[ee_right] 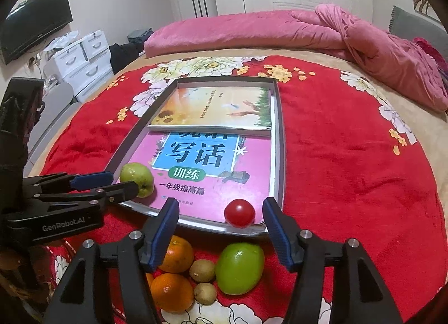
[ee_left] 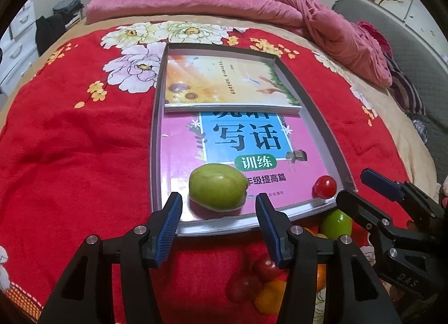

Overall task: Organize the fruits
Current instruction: 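Open the right tool to set the tomato in the tray while the left releases the plum onto the book, then withdraw both open tools from the tray back toward the fruit cluster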

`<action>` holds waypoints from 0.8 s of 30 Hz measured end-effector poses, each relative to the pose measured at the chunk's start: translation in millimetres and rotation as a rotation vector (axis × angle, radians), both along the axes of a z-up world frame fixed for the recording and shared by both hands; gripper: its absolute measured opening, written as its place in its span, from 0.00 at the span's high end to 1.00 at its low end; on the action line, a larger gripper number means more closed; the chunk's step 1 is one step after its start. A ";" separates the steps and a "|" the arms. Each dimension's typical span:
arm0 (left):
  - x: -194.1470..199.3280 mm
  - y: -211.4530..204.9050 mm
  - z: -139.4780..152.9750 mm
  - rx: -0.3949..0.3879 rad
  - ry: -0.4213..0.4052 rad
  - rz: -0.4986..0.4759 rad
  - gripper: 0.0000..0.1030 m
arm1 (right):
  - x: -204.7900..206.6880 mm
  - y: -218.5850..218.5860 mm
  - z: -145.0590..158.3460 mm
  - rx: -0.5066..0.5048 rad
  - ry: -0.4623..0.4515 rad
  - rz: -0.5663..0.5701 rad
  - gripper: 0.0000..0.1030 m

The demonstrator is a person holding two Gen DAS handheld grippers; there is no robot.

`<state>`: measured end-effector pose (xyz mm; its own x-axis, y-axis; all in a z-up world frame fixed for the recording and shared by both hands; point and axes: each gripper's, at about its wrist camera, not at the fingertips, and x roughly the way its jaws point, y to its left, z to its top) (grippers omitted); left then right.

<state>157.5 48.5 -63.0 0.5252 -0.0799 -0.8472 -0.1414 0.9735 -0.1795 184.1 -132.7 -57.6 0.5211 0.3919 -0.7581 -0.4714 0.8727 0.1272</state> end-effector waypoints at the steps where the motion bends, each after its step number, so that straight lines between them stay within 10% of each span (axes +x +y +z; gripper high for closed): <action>1: -0.8 0.1 1.5 -0.001 -0.003 0.000 0.44 | -0.3 -1.2 1.0 0.003 -0.001 -0.003 0.39; 24: -23.5 -2.7 45.2 0.030 -0.091 0.012 0.26 | -13.9 -16.5 34.4 0.059 -0.108 -0.037 0.17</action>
<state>134.0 45.8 -17.8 0.6007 -0.0481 -0.7980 -0.1374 0.9771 -0.1624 170.3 -149.2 -23.2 0.6133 0.4127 -0.6735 -0.4523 0.8825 0.1289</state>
